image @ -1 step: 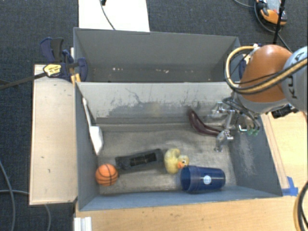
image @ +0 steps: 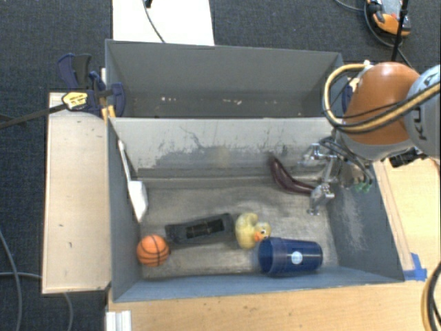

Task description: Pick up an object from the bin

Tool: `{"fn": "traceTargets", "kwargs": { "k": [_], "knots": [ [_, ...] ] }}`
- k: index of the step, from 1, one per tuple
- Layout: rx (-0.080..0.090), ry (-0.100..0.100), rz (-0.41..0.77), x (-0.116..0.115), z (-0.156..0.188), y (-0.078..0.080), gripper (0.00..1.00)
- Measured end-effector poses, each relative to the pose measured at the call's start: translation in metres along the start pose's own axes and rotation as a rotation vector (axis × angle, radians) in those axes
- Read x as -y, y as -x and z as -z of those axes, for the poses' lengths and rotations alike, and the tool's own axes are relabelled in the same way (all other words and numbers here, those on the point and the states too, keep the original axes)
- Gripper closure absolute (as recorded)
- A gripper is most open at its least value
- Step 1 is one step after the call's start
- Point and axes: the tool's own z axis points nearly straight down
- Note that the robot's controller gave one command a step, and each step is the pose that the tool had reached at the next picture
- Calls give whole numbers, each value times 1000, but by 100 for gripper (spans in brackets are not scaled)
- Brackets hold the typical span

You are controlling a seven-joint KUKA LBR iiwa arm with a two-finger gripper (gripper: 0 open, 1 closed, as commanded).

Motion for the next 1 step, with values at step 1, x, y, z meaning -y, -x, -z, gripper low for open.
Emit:
{"fn": "traceTargets", "kwargs": {
  "k": [1],
  "knots": [
    [2,0,-83,-17,-63,0,100]
  ]
}}
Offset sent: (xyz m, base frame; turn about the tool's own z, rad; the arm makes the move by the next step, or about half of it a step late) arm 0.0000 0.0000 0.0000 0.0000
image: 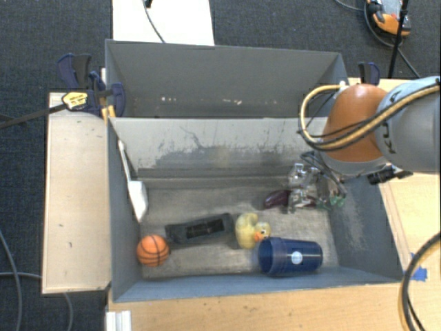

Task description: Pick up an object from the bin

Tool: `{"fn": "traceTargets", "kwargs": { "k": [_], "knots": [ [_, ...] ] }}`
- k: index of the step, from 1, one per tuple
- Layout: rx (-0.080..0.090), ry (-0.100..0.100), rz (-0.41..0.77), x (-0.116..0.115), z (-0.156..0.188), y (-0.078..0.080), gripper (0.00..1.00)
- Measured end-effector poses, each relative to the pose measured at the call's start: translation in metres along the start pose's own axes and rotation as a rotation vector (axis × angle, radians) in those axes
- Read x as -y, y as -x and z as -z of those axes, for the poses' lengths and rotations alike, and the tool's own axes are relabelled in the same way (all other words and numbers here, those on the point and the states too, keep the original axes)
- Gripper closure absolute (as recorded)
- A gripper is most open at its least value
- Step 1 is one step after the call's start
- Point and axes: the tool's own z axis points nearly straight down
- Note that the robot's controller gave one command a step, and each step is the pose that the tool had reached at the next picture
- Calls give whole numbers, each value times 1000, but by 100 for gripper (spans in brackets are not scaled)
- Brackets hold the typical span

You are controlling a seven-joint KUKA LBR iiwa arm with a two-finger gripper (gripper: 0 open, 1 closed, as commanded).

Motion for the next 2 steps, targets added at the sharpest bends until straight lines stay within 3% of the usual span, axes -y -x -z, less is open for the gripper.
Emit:
{"fn": "traceTargets", "kwargs": {
  "k": [1,2],
  "knots": [
    [0,0,1,0,0,0,100],
    [-1,-1,63,19,144,-6,100]
  ]
}}
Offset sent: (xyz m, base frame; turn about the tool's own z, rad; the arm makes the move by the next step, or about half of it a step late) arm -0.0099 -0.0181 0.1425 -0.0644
